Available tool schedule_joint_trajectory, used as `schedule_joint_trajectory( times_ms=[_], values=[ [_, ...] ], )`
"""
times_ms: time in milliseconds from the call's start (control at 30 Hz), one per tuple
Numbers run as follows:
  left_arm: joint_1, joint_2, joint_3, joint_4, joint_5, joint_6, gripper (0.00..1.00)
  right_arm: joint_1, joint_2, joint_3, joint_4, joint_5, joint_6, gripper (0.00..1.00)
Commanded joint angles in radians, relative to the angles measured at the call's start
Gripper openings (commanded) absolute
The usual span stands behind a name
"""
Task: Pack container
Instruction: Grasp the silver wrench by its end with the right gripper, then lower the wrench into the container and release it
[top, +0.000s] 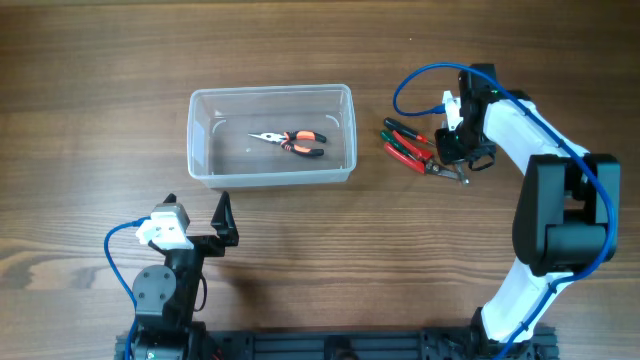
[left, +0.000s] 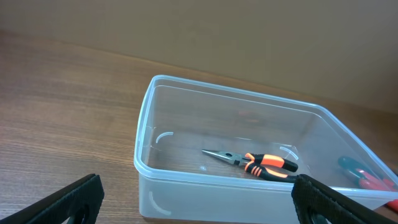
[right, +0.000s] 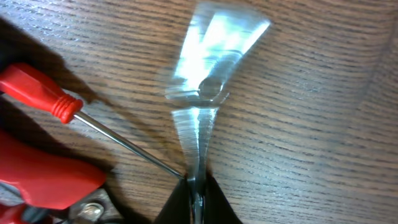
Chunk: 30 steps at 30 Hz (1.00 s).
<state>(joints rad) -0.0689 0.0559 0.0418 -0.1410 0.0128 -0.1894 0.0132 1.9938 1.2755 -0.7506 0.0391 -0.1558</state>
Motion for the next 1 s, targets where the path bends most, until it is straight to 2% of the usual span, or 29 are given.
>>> schedule_joint_trajectory(
  times_ms=[0,300,433,567,667,733,867,967],
  values=[
    [0.006,-0.001,-0.004,-0.001,-0.003,-0.009,1.00,-0.003,0.085,-0.026,0.007,0.028,0.001,0.04],
    [0.006,-0.001,-0.004,-0.001,-0.003,-0.009,1.00,-0.003,0.050,0.019,-0.045,0.036,0.028,0.04],
    [0.006,-0.001,-0.004,-0.001,-0.003,-0.009,1.00,0.002,-0.100,0.144,-0.122,0.022,0.036,0.04],
    [0.006,-0.001,-0.004,-0.001,-0.003,-0.009,1.00,0.023,-0.243,0.232,-0.127,-0.094,0.035,0.04],
    [0.006,-0.001,-0.004,-0.001,-0.003,-0.009,1.00,0.063,-0.348,0.266,-0.090,-0.271,0.020,0.04],
    [0.006,-0.001,-0.004,-0.001,-0.003,-0.009,1.00,0.103,-0.396,0.266,-0.061,-0.393,-0.016,0.05],
    [0.006,-0.001,-0.004,-0.001,-0.003,-0.009,1.00,0.214,-0.421,0.265,-0.058,-0.606,-0.187,0.04],
    [0.006,-0.001,-0.004,-0.001,-0.003,-0.009,1.00,0.328,-0.402,0.264,-0.050,-0.621,-0.333,0.04]
  ],
)
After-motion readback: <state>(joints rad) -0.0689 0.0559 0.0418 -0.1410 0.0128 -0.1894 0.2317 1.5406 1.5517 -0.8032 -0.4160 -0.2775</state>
